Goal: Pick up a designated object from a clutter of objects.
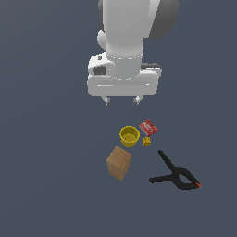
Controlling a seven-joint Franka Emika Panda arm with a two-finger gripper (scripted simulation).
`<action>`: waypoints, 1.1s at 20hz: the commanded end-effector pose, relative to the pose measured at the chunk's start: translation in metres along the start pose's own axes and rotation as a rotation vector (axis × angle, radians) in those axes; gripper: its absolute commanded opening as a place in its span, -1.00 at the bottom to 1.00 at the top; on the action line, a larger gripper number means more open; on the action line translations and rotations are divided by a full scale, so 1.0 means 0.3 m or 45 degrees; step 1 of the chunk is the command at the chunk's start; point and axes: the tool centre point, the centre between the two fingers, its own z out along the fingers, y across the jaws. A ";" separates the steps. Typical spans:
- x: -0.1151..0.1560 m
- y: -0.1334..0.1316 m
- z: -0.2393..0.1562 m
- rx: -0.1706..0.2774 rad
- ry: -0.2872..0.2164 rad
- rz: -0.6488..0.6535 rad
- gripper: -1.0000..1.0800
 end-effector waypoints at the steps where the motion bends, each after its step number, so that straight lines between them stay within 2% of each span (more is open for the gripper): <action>1: 0.000 0.000 0.000 0.000 0.000 0.000 0.92; 11: 0.001 -0.079 0.018 0.027 -0.022 -0.006 0.92; 22: 0.045 -0.068 0.045 0.028 -0.023 0.061 0.92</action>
